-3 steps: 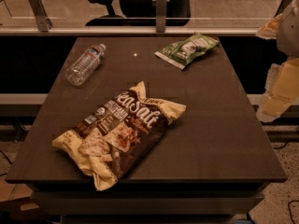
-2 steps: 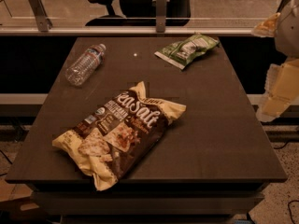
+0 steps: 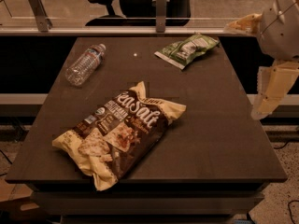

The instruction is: Pick brown chip bag

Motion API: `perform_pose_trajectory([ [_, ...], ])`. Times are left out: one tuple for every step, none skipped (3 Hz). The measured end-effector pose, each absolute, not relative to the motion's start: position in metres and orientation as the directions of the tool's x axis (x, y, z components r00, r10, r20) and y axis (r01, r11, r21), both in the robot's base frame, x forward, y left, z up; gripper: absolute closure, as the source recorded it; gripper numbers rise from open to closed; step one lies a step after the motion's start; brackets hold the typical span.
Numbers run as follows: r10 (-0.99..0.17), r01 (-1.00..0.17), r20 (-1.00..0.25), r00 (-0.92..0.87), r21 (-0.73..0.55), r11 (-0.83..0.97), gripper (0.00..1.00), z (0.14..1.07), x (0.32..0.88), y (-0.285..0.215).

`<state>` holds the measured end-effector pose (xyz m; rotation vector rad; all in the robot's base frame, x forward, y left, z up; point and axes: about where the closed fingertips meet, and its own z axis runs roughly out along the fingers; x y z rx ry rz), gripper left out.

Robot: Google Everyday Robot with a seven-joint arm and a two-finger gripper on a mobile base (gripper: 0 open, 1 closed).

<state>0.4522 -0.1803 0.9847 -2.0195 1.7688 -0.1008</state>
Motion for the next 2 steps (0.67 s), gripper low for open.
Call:
perform_pose_trajectory([
  [-0.909,-0.875,-0.203,0.363,-0.410,-0.257,0.00,0.983,0.459,-0.164],
  [-0.822,-0.786,-0.145,0.551,-0.423,-0.452,0.00,0.978,0.461,-0.146],
])
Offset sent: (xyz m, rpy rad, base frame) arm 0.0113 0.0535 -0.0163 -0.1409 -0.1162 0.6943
